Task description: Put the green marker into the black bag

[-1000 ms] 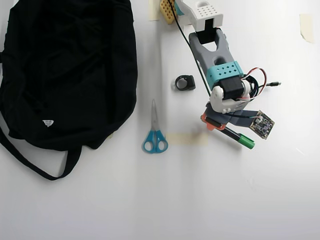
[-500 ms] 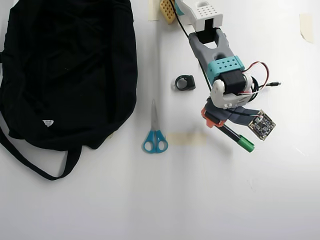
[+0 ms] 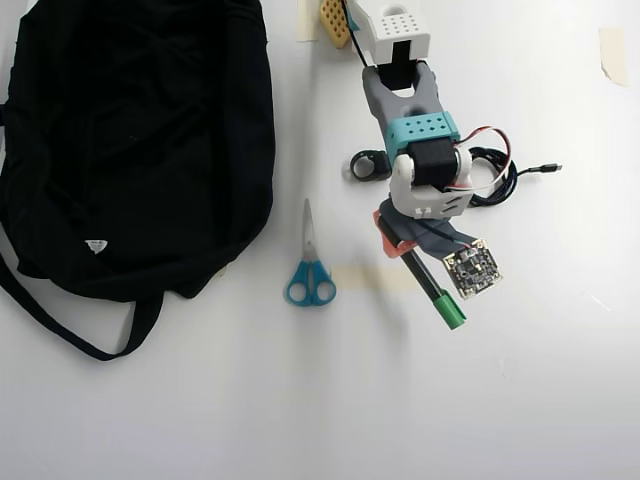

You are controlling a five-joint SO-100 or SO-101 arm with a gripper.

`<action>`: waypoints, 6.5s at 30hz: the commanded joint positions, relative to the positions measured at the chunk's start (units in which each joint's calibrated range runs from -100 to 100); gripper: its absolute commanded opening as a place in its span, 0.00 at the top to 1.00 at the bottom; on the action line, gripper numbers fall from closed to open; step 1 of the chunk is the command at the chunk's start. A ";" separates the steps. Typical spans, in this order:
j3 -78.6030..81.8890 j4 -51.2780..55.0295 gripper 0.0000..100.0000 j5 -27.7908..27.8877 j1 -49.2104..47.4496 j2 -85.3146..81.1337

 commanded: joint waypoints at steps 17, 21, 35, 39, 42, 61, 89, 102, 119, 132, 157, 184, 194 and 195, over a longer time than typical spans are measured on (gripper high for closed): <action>-4.04 0.51 0.98 -12.80 3.97 -2.22; -4.04 0.51 0.98 -12.80 3.59 -2.22; -4.22 0.34 0.98 -12.85 4.12 -2.22; -4.22 0.34 0.98 -12.69 4.34 -2.22; -4.22 0.34 0.98 -12.85 4.12 -2.31; 26.59 -2.85 0.98 -12.85 3.44 -31.19; 71.43 -15.08 0.98 -12.85 5.31 -67.45; 73.41 -13.53 0.98 -12.85 13.69 -69.69; 73.23 -14.13 0.98 -12.85 36.80 -70.19; 76.19 -27.31 0.98 -12.27 64.32 -68.86; 86.07 -33.34 0.85 -15.31 53.18 -75.25; 132.61 -30.67 0.98 -21.13 4.41 -126.29; 150.40 -30.67 0.98 -21.08 1.87 -145.63; 152.02 -30.67 0.98 -21.08 2.10 -147.37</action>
